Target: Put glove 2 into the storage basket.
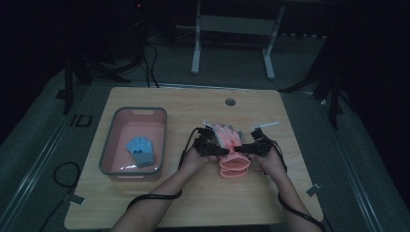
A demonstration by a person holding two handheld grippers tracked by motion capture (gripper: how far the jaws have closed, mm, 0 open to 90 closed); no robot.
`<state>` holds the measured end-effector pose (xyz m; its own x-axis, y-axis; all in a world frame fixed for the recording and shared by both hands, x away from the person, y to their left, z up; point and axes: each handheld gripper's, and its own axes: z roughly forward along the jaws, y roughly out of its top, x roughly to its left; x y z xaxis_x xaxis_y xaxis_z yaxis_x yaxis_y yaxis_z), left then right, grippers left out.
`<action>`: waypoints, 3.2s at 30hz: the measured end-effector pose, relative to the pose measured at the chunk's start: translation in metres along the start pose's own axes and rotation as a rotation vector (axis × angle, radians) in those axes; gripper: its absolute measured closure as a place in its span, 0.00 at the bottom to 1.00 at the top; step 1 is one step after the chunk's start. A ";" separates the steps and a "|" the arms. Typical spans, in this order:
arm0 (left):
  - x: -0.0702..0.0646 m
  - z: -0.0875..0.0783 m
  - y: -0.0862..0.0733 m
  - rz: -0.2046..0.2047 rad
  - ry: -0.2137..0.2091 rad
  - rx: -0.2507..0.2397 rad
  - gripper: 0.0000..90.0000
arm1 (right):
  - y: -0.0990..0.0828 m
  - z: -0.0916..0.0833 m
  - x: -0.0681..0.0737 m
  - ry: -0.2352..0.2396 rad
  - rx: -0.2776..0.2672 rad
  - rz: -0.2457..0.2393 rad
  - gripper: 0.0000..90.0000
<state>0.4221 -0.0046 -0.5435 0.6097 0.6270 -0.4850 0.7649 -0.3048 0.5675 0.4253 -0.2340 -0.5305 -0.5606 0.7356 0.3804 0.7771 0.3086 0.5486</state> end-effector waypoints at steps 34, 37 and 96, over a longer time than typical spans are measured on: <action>-0.030 -0.123 0.021 0.151 0.097 -0.032 0.72 | 0.048 -0.040 0.105 -0.083 -0.165 -0.200 0.83; -0.026 -0.138 0.021 0.152 0.109 -0.029 0.72 | 0.056 -0.036 0.117 -0.077 -0.172 -0.207 0.83; 0.124 -0.254 -0.085 -0.076 0.207 0.086 0.69 | 0.098 0.148 0.257 0.001 -0.005 -0.215 0.78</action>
<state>0.3800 0.2806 -0.4826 0.5007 0.7816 -0.3721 0.8273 -0.3056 0.4713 0.3998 0.0741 -0.4888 -0.7135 0.6524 0.2555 0.6383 0.4549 0.6210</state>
